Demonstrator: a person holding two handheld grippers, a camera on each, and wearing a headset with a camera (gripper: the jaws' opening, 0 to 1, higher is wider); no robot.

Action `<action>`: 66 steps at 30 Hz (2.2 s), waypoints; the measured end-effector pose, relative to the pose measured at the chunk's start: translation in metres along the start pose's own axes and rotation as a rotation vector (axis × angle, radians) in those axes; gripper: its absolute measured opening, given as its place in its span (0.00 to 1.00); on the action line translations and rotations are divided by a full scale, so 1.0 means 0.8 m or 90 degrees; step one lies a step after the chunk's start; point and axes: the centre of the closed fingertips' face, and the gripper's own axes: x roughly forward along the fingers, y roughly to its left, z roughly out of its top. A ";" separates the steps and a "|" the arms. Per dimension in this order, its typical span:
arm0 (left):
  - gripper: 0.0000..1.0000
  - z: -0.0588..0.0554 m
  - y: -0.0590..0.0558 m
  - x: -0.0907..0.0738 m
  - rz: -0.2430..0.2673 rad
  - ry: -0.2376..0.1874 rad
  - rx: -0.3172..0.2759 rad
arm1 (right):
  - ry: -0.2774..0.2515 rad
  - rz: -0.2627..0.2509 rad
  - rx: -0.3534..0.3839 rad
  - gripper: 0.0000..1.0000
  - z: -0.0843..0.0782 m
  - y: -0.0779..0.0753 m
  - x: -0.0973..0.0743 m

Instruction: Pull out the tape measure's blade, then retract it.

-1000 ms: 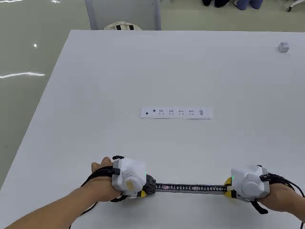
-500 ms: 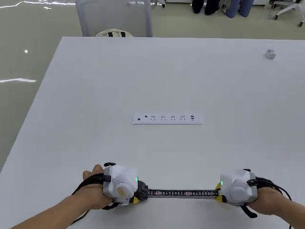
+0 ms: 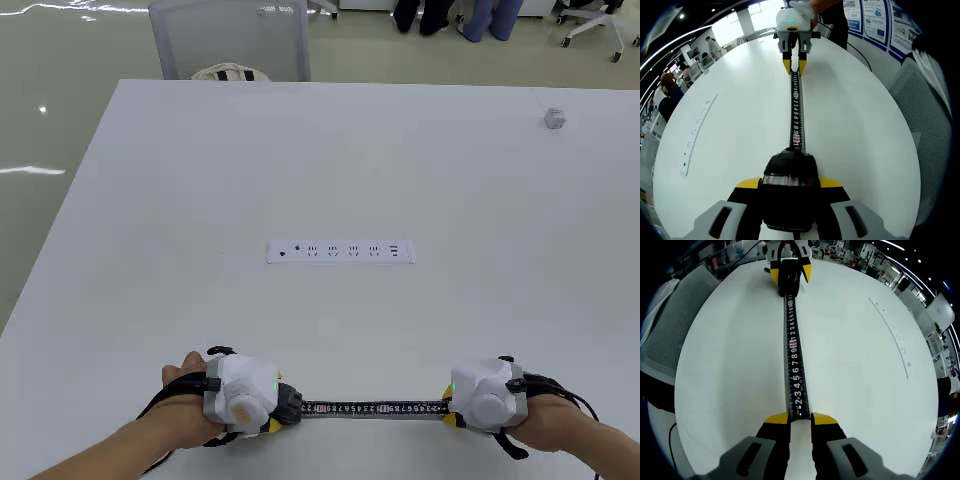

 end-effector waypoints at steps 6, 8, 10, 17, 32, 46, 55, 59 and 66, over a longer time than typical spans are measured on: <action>0.39 -0.001 0.001 0.001 0.005 -0.001 0.007 | 0.000 -0.004 0.005 0.16 0.000 -0.001 0.001; 0.39 -0.002 0.000 0.001 0.007 -0.002 0.008 | -0.002 -0.006 0.004 0.16 0.000 0.000 0.000; 0.39 -0.002 0.000 0.001 0.009 -0.001 0.010 | -0.002 -0.008 0.006 0.16 -0.002 -0.001 0.002; 0.40 -0.005 0.000 0.003 0.018 -0.003 -0.001 | -0.001 -0.013 0.011 0.16 -0.001 -0.001 0.000; 0.44 -0.003 0.003 -0.003 0.040 -0.023 -0.039 | 0.006 -0.020 0.019 0.17 0.000 -0.003 -0.001; 0.51 -0.007 0.009 -0.009 0.087 -0.045 -0.126 | -0.031 -0.048 0.119 0.24 0.002 -0.009 -0.002; 0.56 -0.010 0.010 -0.017 0.115 -0.066 -0.196 | -0.043 -0.058 0.167 0.30 0.003 -0.003 -0.001; 0.58 -0.012 0.006 -0.019 0.127 -0.071 -0.222 | -0.056 -0.070 0.207 0.33 0.002 -0.005 -0.004; 0.60 -0.010 0.006 -0.025 0.169 -0.100 -0.295 | -0.078 -0.090 0.273 0.39 0.001 -0.005 -0.009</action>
